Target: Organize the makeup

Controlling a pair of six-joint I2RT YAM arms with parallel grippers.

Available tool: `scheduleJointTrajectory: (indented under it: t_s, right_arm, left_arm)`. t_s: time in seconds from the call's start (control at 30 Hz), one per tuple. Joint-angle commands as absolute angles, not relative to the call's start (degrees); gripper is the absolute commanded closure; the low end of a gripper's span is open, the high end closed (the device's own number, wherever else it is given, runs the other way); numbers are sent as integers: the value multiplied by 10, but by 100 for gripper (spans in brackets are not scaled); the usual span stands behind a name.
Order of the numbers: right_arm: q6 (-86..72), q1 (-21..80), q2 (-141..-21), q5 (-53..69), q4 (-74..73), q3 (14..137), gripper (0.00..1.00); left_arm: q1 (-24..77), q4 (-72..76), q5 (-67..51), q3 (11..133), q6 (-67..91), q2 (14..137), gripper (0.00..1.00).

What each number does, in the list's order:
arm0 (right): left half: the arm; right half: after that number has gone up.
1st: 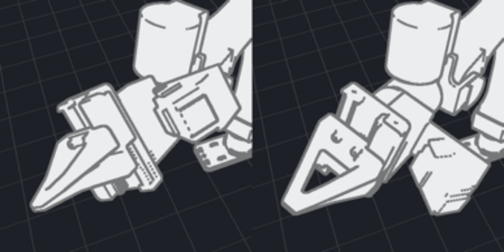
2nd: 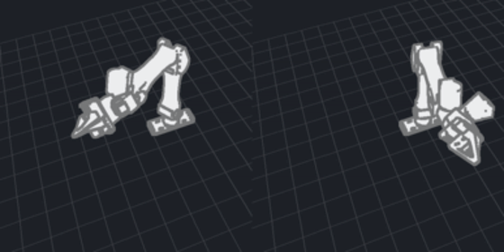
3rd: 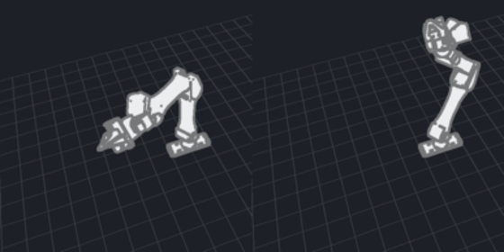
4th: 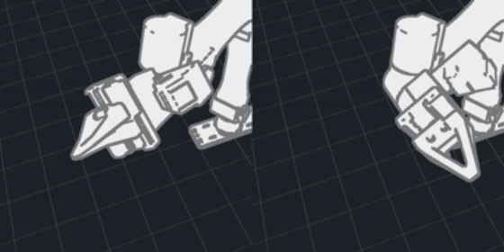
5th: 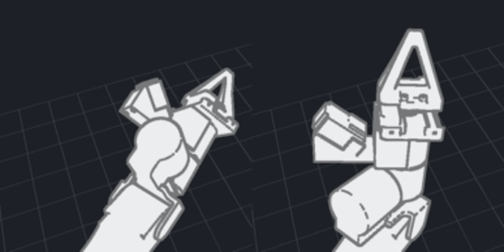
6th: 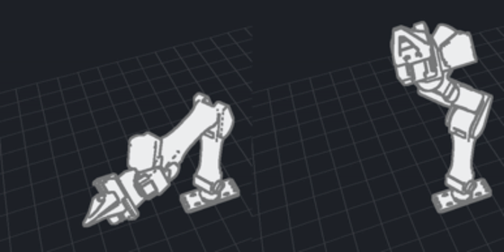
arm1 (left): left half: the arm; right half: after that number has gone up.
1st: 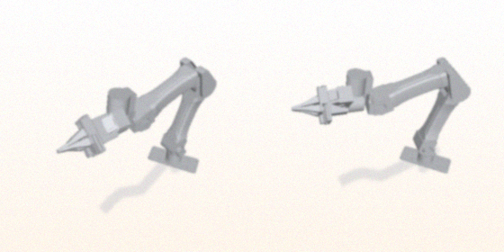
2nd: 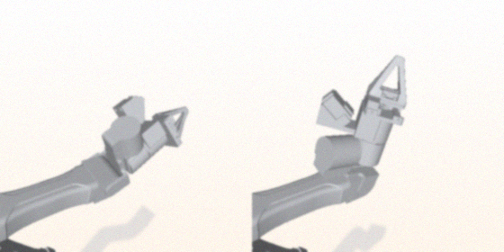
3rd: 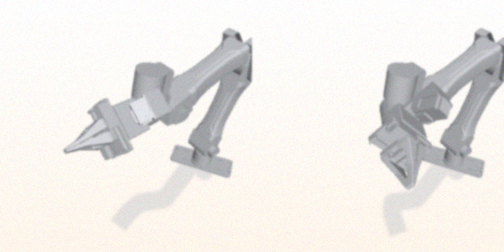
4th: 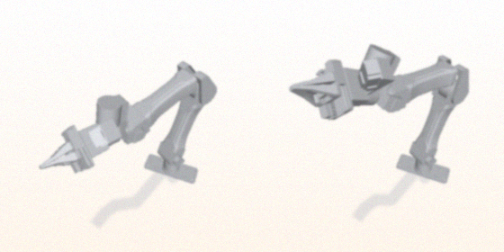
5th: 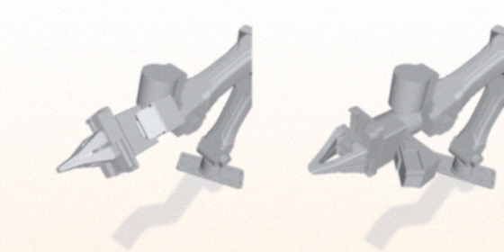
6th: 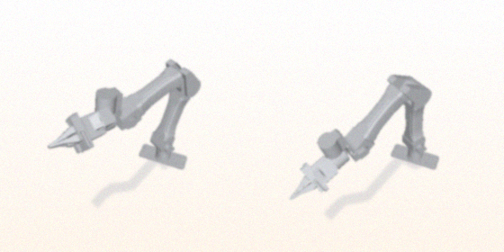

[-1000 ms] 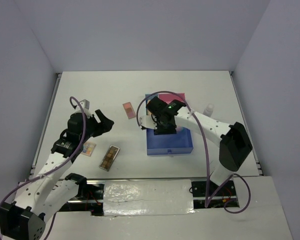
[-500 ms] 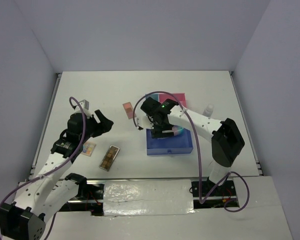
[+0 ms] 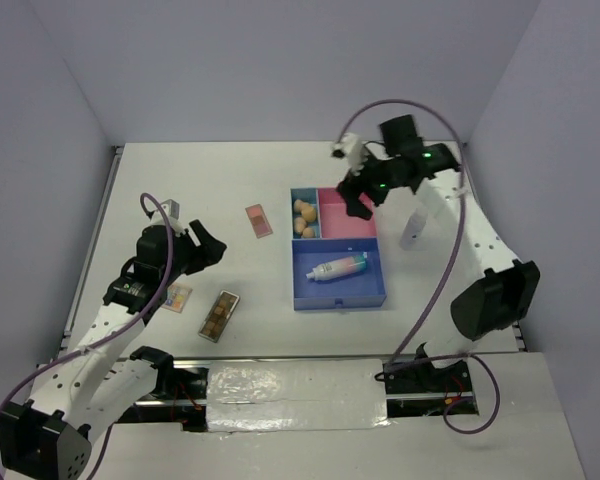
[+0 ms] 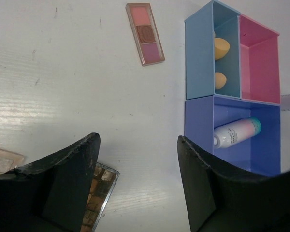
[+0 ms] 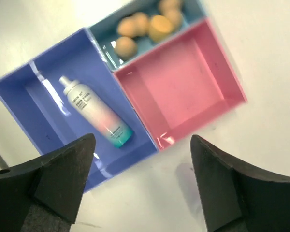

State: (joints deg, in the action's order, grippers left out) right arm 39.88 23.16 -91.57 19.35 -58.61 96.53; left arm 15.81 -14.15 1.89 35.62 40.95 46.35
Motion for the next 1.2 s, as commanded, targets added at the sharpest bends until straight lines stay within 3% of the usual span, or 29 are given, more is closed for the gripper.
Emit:
scheduleJointTrajectory:
  t_s: [0.0,0.07,0.2,0.23,0.27,0.37,0.43,0.53,0.73,0.97,1.17]
  right_arm:
    - [367,125,-864,441,-607,932,15]
    - [379,62,-787,528,-551,846,23]
    - [354,17,-621,509,-418,689,27]
    - [339,10,-604,498,-398,672,29]
    - [319,4,-588,484,-380,643,32]
    - [254,-62,-553,458,-333,607,38]
    - [216,-110,-539,449,-309,592,46]
    - [194,-138,-539,426,-307,575,44]
    - [193,-153,-565,360,-330,552,35]
    - [193,-168,-626,307,-334,544,10]
    - [186,-168,-708,301,-270,536,8]
  left_arm:
    - [154,-119,20,359,415,454,23]
    - [154,-115,18,354,417,453,27]
    - [152,-96,11,341,421,450,44]
    - [152,-92,10,340,421,451,51]
    - [152,-88,5,338,421,454,67]
    - [151,-77,-5,339,417,466,86]
    - [151,-77,-7,345,413,473,87]
    - [151,-82,-4,349,410,473,84]
    - [151,-89,-4,341,412,462,75]
    - [151,-77,-3,326,420,460,71]
    - [151,-70,-3,332,420,475,67]
